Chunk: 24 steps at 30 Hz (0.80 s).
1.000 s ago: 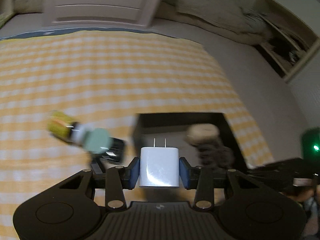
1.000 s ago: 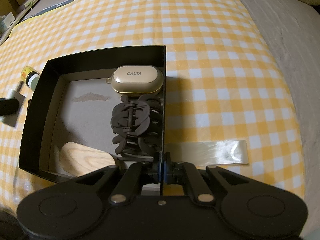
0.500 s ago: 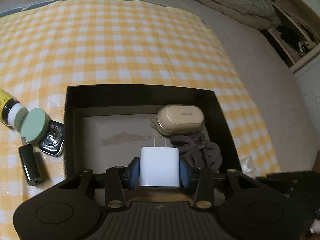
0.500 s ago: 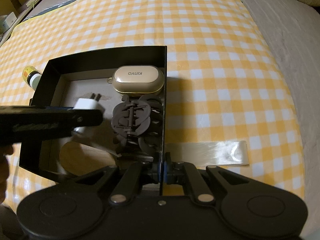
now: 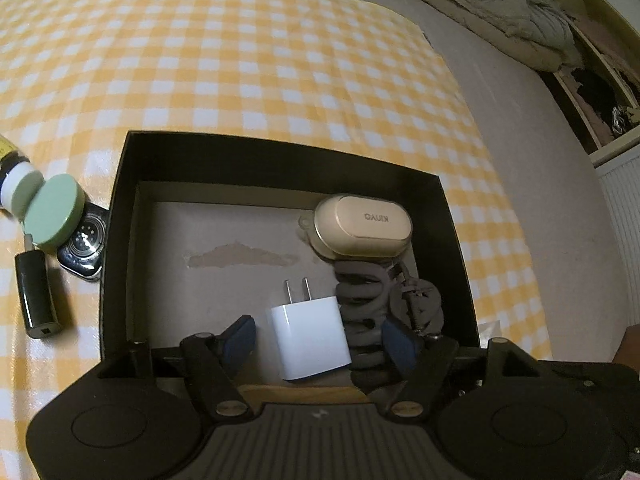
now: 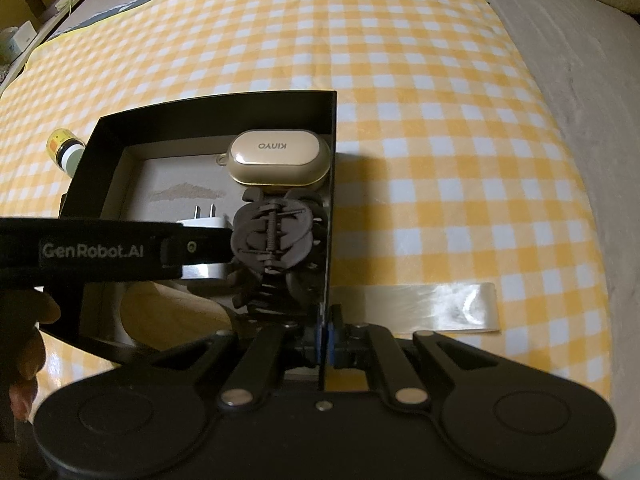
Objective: Organize rigid objects
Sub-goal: 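Carry the white charger into the box and release it, then move the left tool back and grasp the black charger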
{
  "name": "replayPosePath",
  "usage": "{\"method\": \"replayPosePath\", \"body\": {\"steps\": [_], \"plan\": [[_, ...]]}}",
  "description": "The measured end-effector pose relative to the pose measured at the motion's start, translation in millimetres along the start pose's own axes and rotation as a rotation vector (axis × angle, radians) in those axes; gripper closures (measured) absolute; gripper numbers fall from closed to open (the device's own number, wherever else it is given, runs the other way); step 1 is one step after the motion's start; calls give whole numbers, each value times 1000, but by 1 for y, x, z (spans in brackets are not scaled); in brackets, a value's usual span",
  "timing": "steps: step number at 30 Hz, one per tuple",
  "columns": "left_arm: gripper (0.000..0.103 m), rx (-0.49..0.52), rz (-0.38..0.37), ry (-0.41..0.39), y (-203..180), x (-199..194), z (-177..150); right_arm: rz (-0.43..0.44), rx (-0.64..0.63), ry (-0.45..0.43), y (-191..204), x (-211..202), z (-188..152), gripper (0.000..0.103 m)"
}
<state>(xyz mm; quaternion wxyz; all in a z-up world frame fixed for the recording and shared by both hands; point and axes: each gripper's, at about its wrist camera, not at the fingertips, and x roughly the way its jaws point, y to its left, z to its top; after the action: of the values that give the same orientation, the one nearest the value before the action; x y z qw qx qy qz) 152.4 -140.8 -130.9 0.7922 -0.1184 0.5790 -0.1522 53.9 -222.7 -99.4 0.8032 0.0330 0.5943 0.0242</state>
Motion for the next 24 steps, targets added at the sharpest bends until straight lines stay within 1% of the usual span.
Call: {"method": "replayPosePath", "body": {"steps": [4, 9, 13, 17, 18, 20, 24], "plan": [[32, 27, 2, -5, -1, -10, 0, 1, 0, -1, 0, 0, 0, 99], [32, 87, 10, -29, -5, -26, -4, 0, 0, 0, 0, 0, 0, 99], [32, 118, 25, -50, -7, -39, -6, 0, 1, -1, 0, 0, 0, 99], [31, 157, 59, -84, -9, -53, -6, 0, 1, -1, -1, 0, 0, 99], [30, 162, 65, -92, -9, -58, -7, -1, -1, -1, 0, 0, 0, 99], [23, 171, 73, -109, -10, -65, -7, -3, -4, -1, 0, 0, 0, 99], [15, 216, 97, -147, -11, -79, -11, -1, -1, 0, 0, 0, 0, 99]]}}
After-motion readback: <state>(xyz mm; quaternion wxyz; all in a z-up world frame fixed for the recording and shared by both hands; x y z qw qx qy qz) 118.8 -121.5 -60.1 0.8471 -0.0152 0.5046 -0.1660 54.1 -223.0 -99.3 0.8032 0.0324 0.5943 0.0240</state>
